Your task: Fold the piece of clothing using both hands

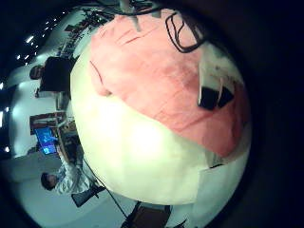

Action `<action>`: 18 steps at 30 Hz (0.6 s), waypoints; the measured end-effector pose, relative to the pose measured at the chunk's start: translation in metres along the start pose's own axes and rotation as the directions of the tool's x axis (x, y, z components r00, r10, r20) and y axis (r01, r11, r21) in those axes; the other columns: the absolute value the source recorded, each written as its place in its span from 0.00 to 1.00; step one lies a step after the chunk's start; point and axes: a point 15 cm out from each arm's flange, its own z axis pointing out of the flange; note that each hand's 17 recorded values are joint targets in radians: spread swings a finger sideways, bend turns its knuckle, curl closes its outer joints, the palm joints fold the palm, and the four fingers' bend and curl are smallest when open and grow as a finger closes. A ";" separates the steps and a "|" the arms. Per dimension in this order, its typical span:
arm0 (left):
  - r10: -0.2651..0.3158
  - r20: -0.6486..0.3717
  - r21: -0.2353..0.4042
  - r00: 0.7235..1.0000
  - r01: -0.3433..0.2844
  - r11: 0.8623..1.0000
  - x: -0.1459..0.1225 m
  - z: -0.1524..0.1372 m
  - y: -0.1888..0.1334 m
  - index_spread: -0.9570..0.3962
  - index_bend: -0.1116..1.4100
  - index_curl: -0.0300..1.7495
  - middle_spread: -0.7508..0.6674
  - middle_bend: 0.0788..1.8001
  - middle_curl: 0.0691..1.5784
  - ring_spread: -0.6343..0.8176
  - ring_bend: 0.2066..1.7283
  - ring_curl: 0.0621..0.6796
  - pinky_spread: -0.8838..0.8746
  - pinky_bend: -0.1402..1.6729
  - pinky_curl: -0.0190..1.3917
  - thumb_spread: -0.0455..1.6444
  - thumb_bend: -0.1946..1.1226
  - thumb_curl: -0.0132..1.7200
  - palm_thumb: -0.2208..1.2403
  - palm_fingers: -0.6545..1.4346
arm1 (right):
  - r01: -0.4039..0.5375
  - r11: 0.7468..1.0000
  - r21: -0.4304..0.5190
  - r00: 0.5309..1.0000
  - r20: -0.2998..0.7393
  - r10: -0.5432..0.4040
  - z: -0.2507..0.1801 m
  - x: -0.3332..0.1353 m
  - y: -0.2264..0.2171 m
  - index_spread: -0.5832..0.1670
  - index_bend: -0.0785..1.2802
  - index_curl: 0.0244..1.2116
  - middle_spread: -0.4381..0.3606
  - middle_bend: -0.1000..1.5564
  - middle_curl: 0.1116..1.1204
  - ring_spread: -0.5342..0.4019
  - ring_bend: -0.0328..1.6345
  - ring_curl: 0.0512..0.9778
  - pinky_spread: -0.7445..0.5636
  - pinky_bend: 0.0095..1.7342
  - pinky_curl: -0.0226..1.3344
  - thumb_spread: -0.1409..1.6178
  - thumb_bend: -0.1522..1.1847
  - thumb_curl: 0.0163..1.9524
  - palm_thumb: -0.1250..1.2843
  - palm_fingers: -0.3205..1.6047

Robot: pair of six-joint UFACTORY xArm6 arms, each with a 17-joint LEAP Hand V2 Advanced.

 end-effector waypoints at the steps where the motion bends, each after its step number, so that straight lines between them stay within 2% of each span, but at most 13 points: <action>1: 0.001 -0.004 -0.004 1.000 -0.001 1.000 0.000 -0.004 0.001 0.34 0.44 0.36 0.19 0.50 0.54 0.13 0.73 0.78 0.15 0.73 0.45 0.61 0.22 0.34 0.72 0.84 | 0.000 1.000 0.005 1.000 -0.003 0.000 0.001 0.002 -0.004 0.44 0.20 0.33 0.61 0.18 0.26 0.76 0.16 0.21 0.85 0.10 0.16 0.82 0.11 0.14 0.68 0.36; 4: -0.006 -0.015 -0.028 1.000 0.006 1.000 -0.004 -0.016 0.006 0.31 0.45 0.39 0.18 0.50 0.56 0.13 0.74 0.79 0.15 0.74 0.45 0.61 0.21 0.36 0.73 0.82 | 0.001 1.000 -0.016 1.000 -0.003 -0.001 0.024 0.012 -0.028 0.44 0.17 0.31 0.60 0.18 0.26 0.73 0.18 0.22 0.82 0.11 0.17 0.78 0.10 0.15 0.68 0.36; 8: -0.005 -0.019 -0.059 1.000 0.004 0.998 -0.007 -0.021 0.012 0.26 0.44 0.44 0.16 0.51 0.59 0.13 0.76 0.80 0.15 0.76 0.45 0.61 0.19 0.38 0.74 0.81 | 0.002 0.997 -0.079 1.000 0.011 -0.002 0.048 0.015 -0.044 0.45 0.18 0.30 0.59 0.18 0.26 0.71 0.18 0.23 0.79 0.11 0.18 0.73 0.10 0.16 0.68 0.33; 14: -0.007 -0.023 -0.068 1.000 0.005 0.998 -0.010 -0.031 0.014 0.21 0.39 0.52 0.14 0.51 0.62 0.14 0.78 0.80 0.15 0.78 0.46 0.62 0.17 0.40 0.75 0.79 | 0.019 0.998 0.059 0.998 -0.066 -0.015 0.058 0.025 -0.098 0.46 0.18 0.28 0.59 0.17 0.26 0.69 0.19 0.23 0.76 0.11 0.19 0.67 0.09 0.16 0.66 0.32; 18: -0.005 -0.022 -0.060 1.000 0.004 0.998 -0.011 -0.038 0.009 0.19 0.36 0.58 0.14 0.51 0.64 0.14 0.78 0.80 0.16 0.78 0.45 0.62 0.16 0.42 0.75 0.79 | 0.010 0.998 0.068 0.997 -0.074 -0.005 0.104 0.026 -0.112 0.48 0.17 0.27 0.59 0.17 0.25 0.68 0.19 0.24 0.76 0.12 0.21 0.65 0.09 0.16 0.63 0.30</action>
